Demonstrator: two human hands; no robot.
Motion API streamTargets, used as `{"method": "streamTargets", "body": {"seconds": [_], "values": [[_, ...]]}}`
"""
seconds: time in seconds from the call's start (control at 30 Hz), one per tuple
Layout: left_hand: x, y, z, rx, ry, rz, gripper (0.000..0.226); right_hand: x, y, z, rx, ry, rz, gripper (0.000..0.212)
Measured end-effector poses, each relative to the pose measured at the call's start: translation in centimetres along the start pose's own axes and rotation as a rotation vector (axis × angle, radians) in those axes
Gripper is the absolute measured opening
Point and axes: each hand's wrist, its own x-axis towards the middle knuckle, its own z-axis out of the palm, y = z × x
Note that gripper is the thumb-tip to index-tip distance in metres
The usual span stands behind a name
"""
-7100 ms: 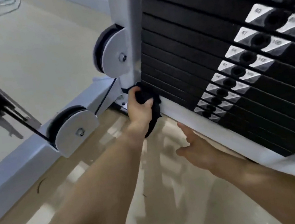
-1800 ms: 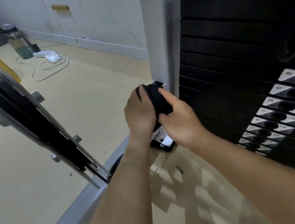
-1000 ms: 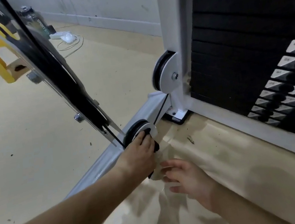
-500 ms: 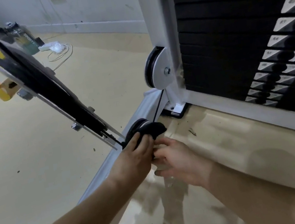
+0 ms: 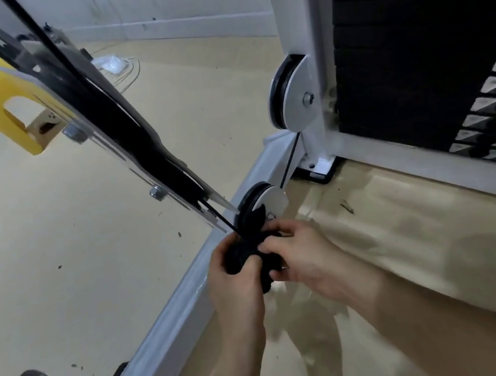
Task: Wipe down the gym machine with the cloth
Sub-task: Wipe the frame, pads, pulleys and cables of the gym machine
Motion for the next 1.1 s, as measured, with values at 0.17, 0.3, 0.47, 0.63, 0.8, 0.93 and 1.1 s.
{"method": "streamTargets", "body": {"seconds": [0.17, 0.3, 0.47, 0.63, 0.8, 0.93, 1.1], "values": [[1.1, 0.9, -0.1, 0.184, -0.002, -0.104, 0.065, 2.2, -2.5, -1.1, -0.24, 0.37, -0.46, 0.025], [2.8, 1.4, 0.7, 0.274, 0.056, -0.136, 0.051, 3.3, 0.6, -0.3, -0.473, 0.403, -0.469, 0.043], [1.6, 0.5, 1.2, 0.165, 0.135, -0.149, 0.041, 3.3, 3.4, -2.0, -0.197, 0.493, -0.176, 0.04], [0.3, 1.0, 2.2, 0.507, 0.028, 0.051, 0.021, 5.0, 1.0, -0.7, -0.202, 0.515, -0.188, 0.032], [-0.5, 1.6, 2.2, 1.143, -0.218, 0.671, 0.017, 3.2, 3.2, 0.1, 0.229, 0.213, 0.125, 0.023], [0.7, 2.8, 0.4, 1.162, -0.197, 0.682, 0.039, 5.1, 2.1, -0.7, 0.228, 0.555, 0.012, 0.031], [0.9, 2.2, -0.3, 1.379, -0.265, 0.632, 0.048, 5.1, 0.4, 0.8, 0.148, 0.347, 0.069, 0.05]]}}
